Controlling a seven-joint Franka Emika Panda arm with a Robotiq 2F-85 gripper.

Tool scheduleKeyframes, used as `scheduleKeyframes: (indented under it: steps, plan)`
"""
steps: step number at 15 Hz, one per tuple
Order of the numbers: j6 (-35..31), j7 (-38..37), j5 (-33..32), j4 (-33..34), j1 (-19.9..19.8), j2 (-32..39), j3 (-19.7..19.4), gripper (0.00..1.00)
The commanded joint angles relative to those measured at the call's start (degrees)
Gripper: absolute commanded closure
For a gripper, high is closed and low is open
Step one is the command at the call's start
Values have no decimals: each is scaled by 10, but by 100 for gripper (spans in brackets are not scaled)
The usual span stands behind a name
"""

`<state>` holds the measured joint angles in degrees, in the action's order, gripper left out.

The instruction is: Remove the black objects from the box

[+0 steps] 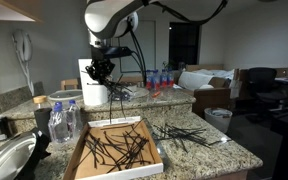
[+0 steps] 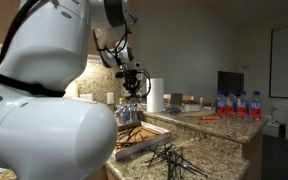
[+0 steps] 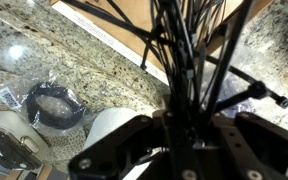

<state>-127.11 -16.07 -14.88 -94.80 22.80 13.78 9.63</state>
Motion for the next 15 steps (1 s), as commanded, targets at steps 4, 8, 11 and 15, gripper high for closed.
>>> scheduleKeyframes:
  steps: [4, 8, 11, 15]
  plan:
    - [47, 7, -7, -47, -24, -67, 5, 91]
    - [49, -8, 1, -116, -52, -115, -2, 91]
    - [54, -25, -7, -180, -78, -149, -10, 91]
    - [62, -41, 1, -268, -115, -199, -22, 91]
